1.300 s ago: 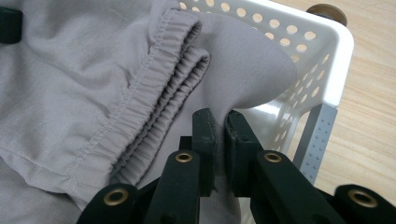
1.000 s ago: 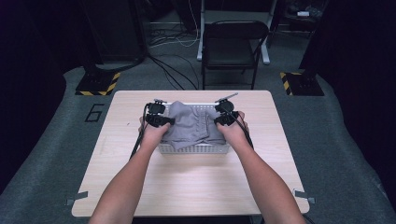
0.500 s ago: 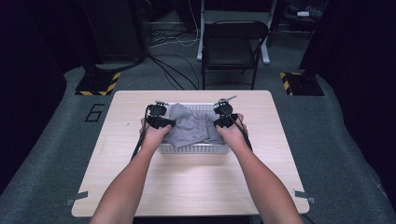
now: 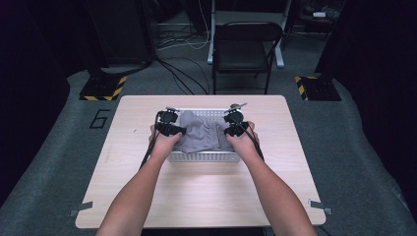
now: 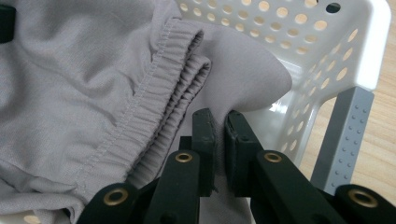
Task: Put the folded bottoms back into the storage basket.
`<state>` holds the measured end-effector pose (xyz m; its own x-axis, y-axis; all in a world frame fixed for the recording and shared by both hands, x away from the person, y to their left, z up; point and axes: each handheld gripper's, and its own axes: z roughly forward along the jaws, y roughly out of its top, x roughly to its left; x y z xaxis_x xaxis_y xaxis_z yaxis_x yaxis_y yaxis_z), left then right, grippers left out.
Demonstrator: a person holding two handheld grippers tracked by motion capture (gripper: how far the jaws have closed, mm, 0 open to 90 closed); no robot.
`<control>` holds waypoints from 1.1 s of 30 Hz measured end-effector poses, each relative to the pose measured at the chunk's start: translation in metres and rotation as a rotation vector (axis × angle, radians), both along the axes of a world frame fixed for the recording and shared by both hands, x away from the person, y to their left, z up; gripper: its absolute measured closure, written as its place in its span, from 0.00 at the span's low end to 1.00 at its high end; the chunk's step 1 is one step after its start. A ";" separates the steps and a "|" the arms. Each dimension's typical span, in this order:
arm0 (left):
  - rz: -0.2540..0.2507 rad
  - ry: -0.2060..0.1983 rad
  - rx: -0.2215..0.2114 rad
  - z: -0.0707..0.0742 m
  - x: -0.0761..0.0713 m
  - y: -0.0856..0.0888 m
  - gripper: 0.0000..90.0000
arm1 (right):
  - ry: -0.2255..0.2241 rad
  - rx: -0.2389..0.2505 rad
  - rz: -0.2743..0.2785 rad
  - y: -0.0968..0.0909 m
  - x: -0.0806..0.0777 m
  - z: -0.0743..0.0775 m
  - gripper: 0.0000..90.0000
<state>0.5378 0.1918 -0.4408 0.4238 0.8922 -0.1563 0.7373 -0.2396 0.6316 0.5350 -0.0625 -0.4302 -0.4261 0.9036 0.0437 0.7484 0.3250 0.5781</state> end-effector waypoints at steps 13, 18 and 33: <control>0.001 0.011 0.004 -0.002 0.000 -0.002 0.80 | 0.003 -0.002 0.001 0.003 0.000 -0.002 0.93; 0.016 0.023 0.006 -0.003 0.001 -0.001 0.73 | 0.011 0.005 0.002 0.003 0.001 -0.003 0.86; 0.024 -0.006 0.023 0.009 -0.004 0.009 0.55 | 0.008 0.020 -0.003 0.000 -0.002 0.000 0.69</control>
